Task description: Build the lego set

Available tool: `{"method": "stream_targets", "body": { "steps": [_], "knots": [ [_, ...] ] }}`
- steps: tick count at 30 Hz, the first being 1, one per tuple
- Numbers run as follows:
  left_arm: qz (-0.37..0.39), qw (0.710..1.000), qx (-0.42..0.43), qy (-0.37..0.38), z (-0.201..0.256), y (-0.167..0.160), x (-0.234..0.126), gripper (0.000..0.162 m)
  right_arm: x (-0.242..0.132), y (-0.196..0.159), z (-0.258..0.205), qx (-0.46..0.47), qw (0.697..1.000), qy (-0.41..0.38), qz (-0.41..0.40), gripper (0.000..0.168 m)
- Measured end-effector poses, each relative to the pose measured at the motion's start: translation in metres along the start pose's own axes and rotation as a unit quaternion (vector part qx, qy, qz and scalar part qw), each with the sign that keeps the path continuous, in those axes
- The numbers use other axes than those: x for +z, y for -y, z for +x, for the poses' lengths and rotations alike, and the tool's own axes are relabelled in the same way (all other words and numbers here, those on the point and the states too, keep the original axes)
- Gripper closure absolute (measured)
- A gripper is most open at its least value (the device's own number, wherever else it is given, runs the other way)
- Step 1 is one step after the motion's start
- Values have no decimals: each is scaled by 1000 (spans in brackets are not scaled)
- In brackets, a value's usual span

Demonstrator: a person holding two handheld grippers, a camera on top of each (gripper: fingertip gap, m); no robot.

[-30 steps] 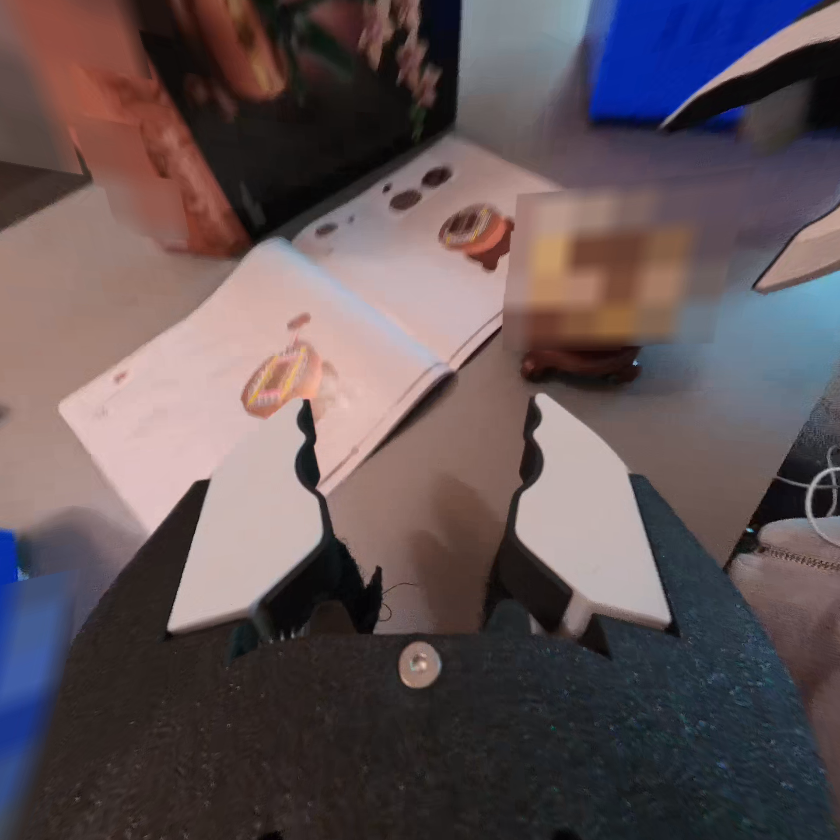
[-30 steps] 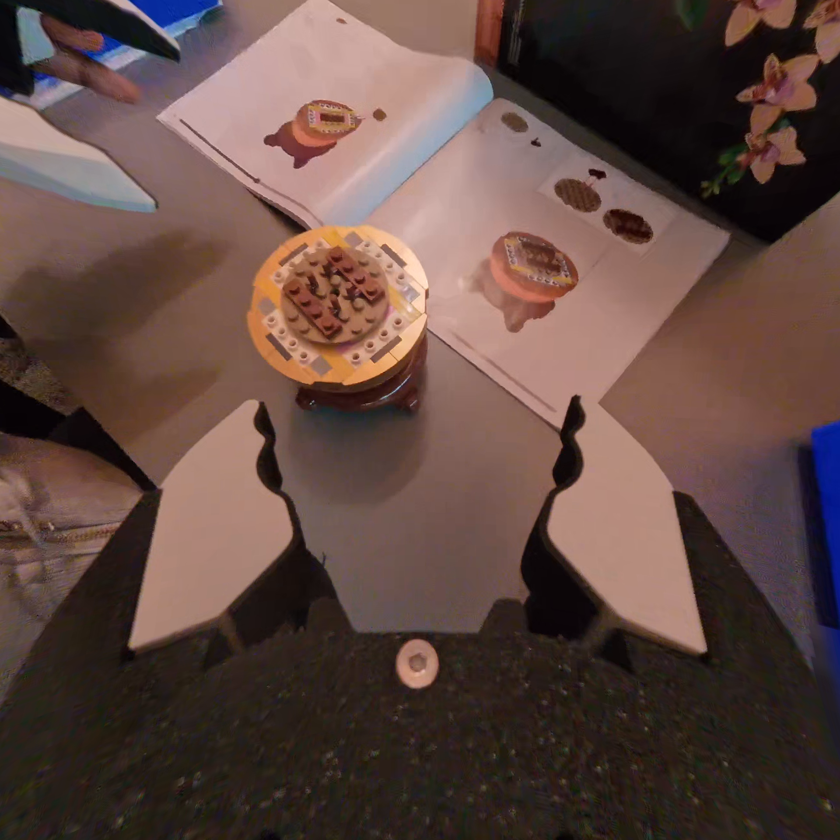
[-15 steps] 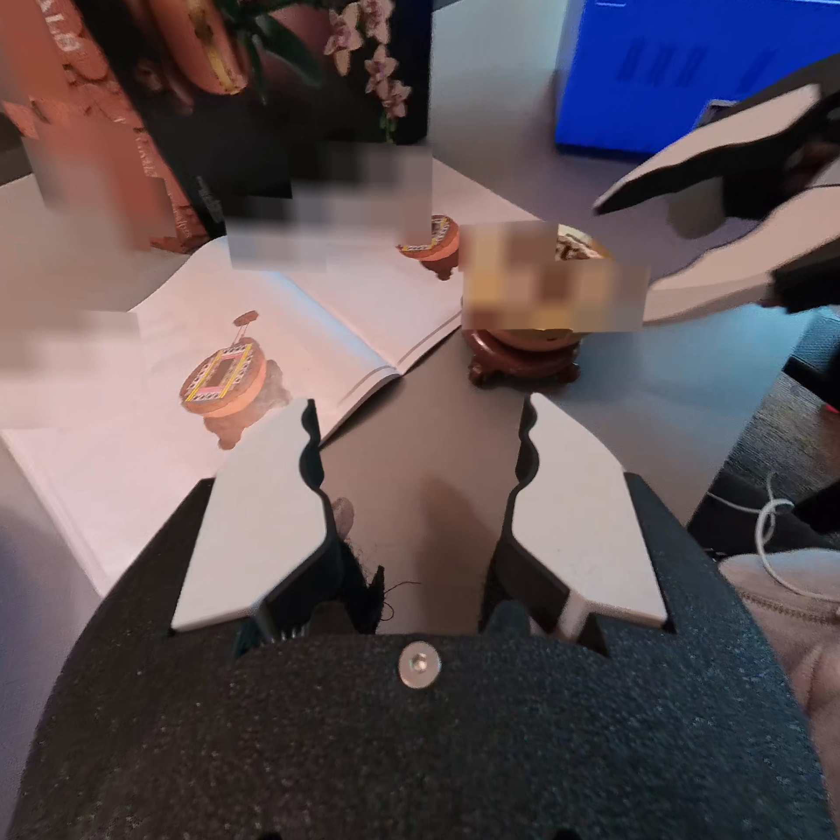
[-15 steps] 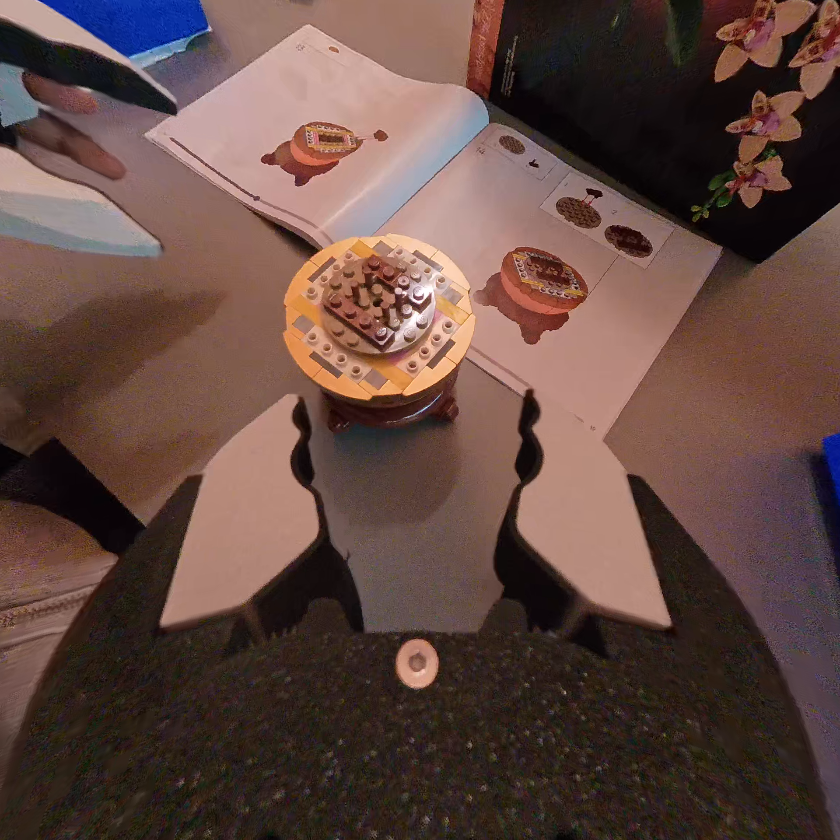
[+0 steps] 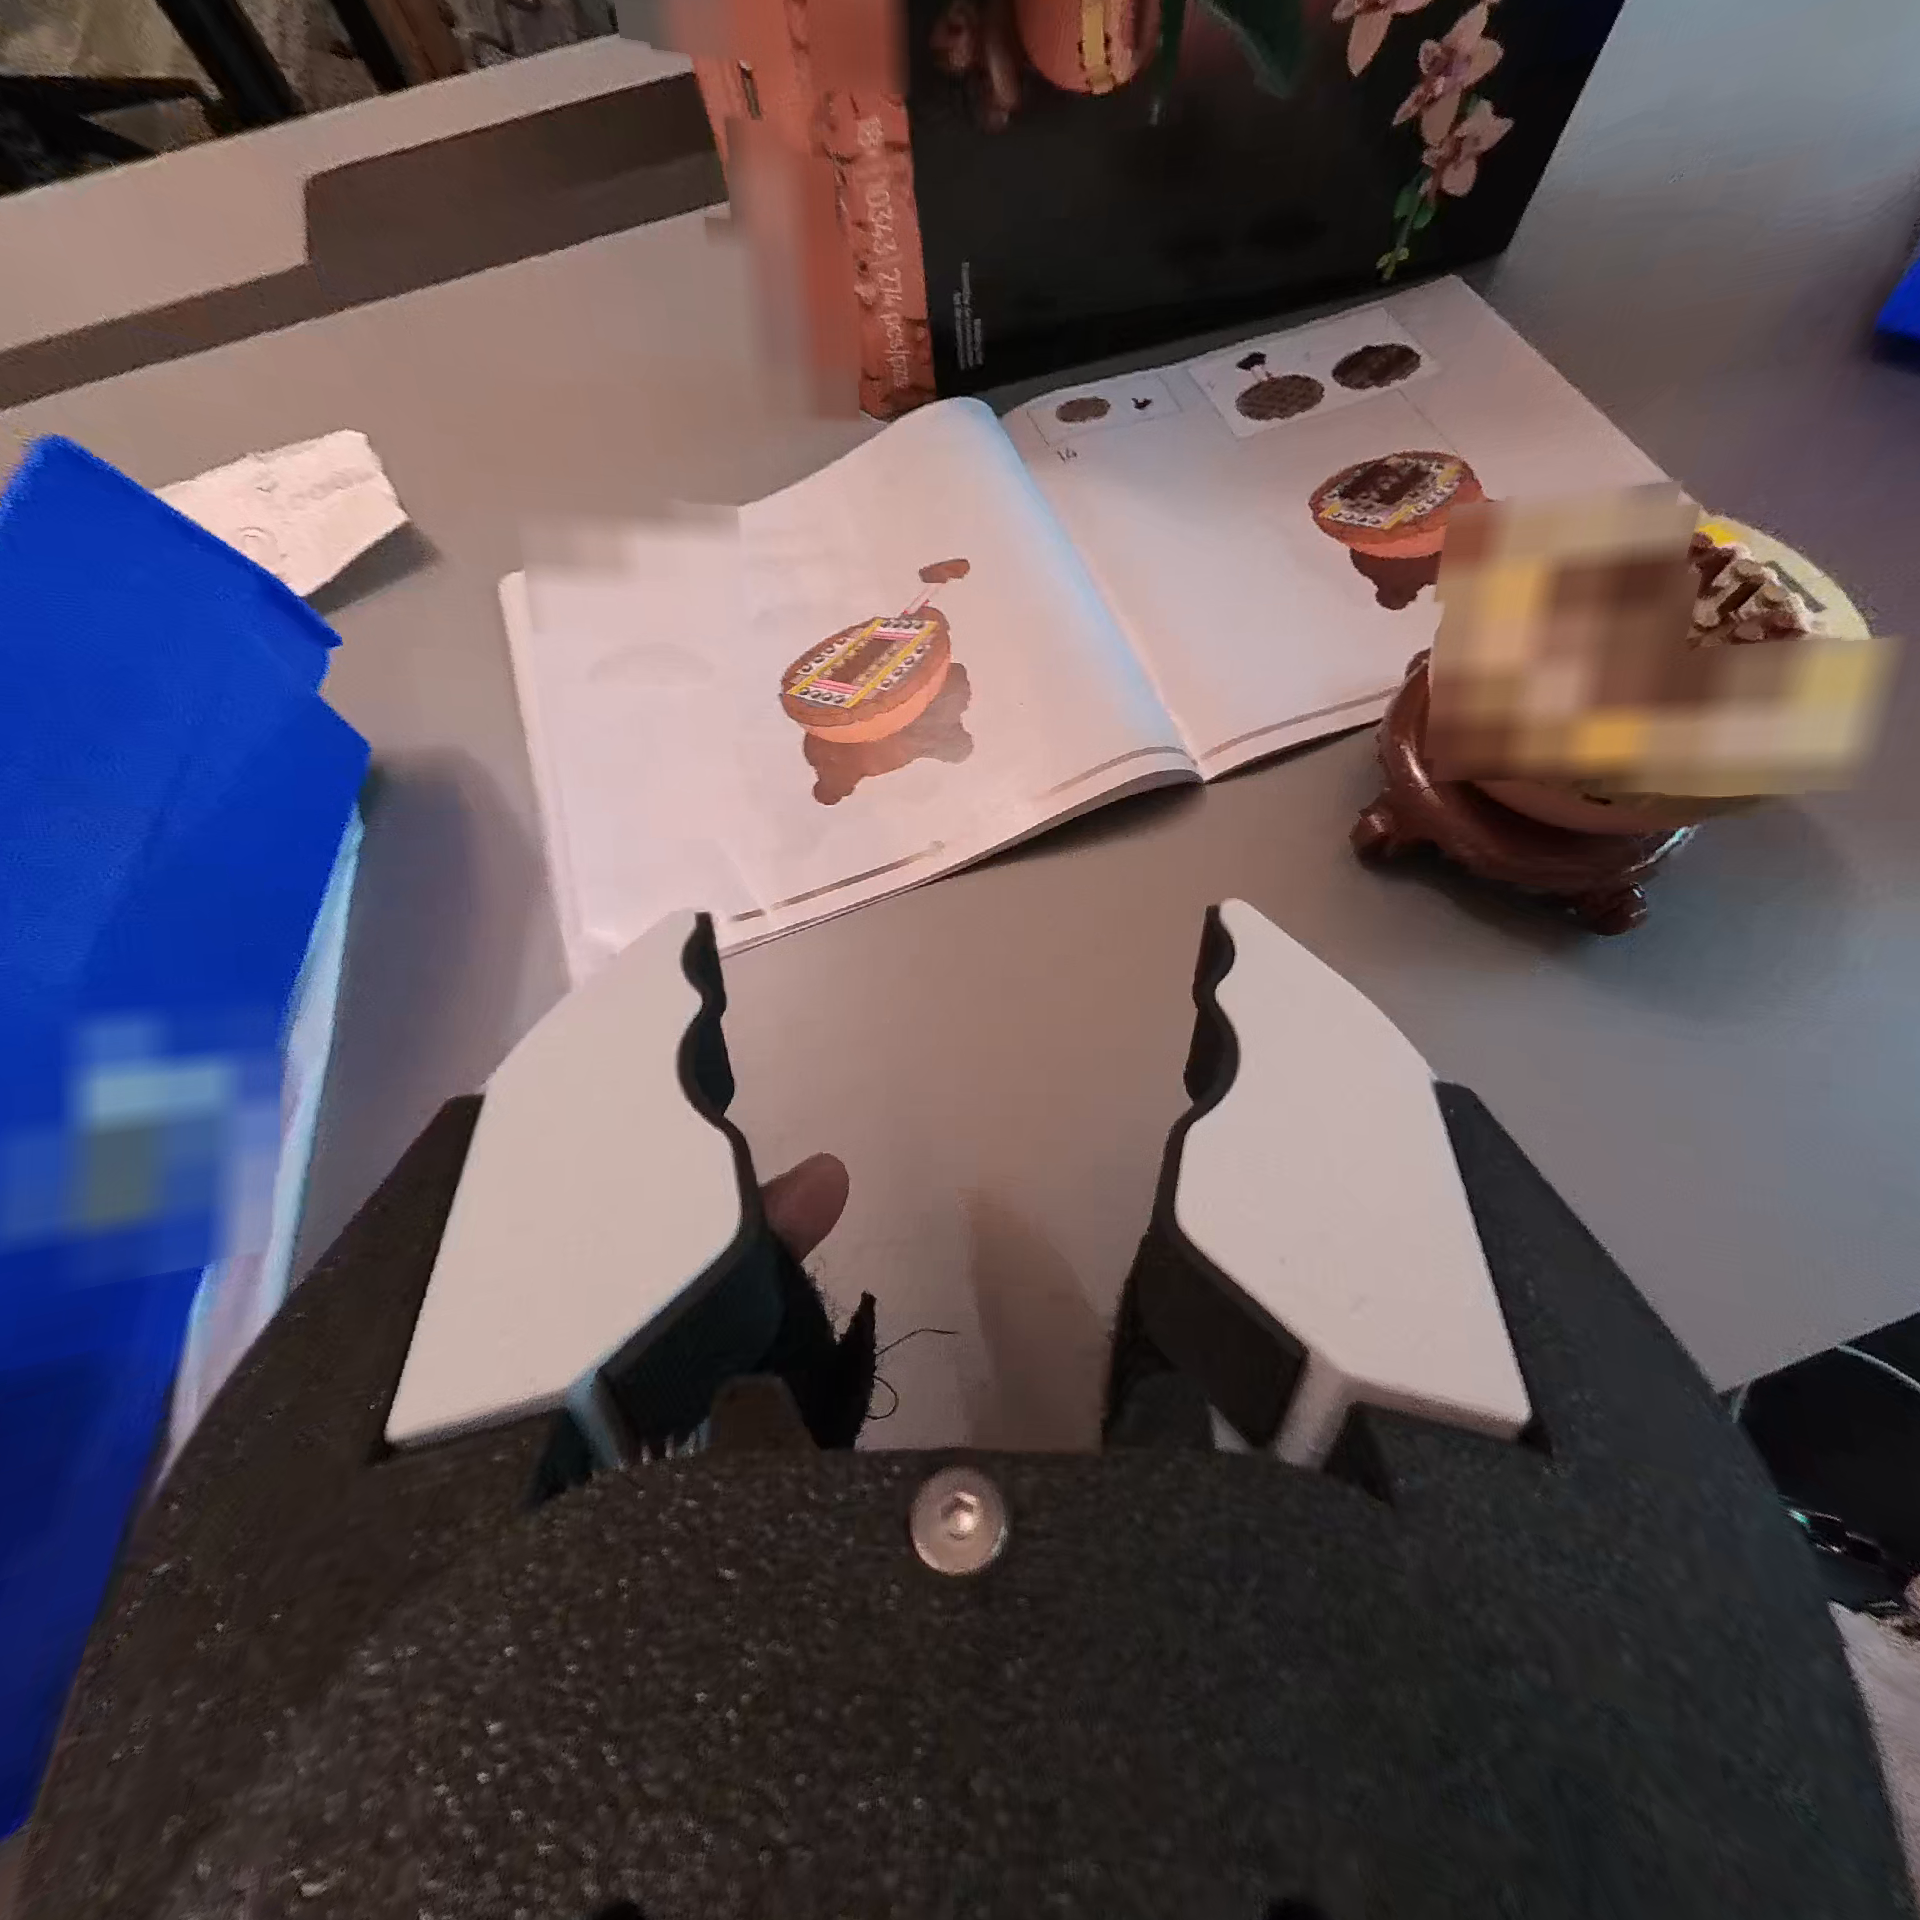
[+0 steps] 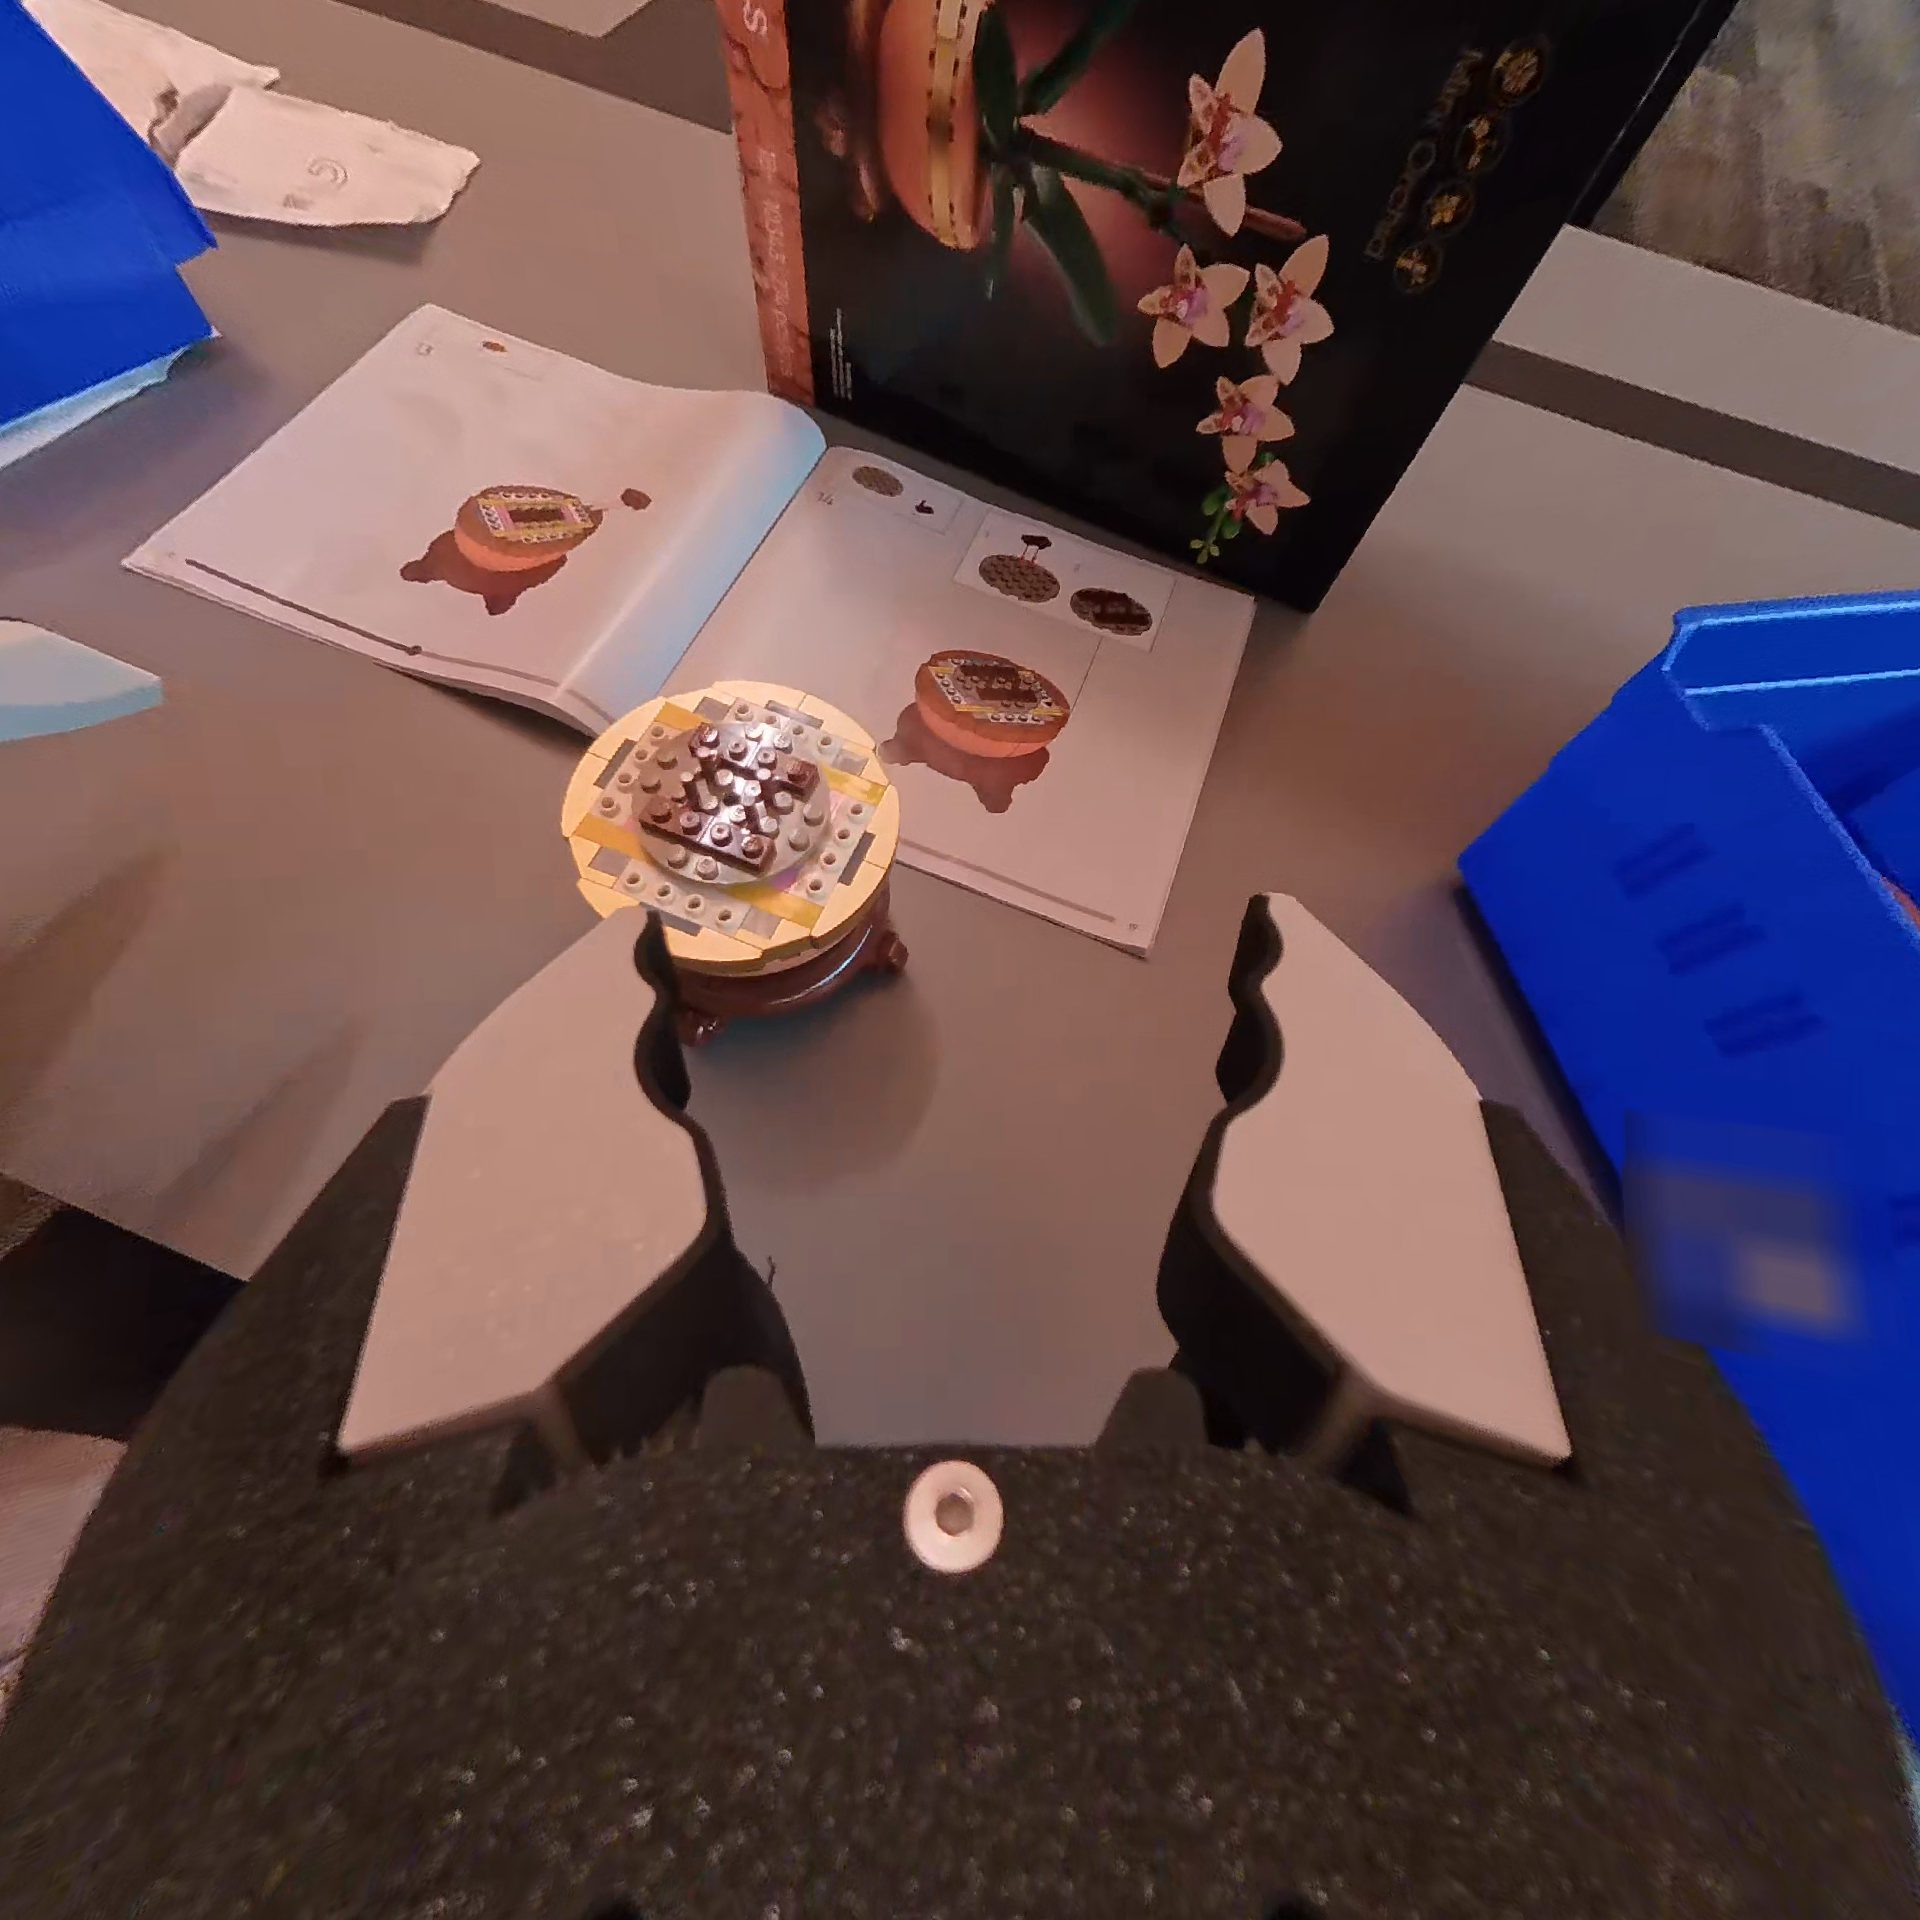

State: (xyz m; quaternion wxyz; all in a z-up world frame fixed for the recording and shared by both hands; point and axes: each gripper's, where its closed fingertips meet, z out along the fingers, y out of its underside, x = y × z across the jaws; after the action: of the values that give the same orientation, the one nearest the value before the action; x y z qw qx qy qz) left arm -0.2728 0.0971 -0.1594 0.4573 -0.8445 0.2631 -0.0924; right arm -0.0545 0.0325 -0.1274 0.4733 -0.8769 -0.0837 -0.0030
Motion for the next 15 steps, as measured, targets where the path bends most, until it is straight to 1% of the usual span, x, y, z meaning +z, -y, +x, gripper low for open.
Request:
{"method": "stream_targets", "body": {
  "steps": [8, 15],
  "knots": [
    [-1, 999, -1, 40, -14, -1, -9, 74, 3, -1, -2, 7, 1000, 4, -6, 67],
    [-7, 999, -5, 32, -14, -5, -5, 73, 9, -5, -4, 11, 1000, 11, -19, 68]
  ]
}}
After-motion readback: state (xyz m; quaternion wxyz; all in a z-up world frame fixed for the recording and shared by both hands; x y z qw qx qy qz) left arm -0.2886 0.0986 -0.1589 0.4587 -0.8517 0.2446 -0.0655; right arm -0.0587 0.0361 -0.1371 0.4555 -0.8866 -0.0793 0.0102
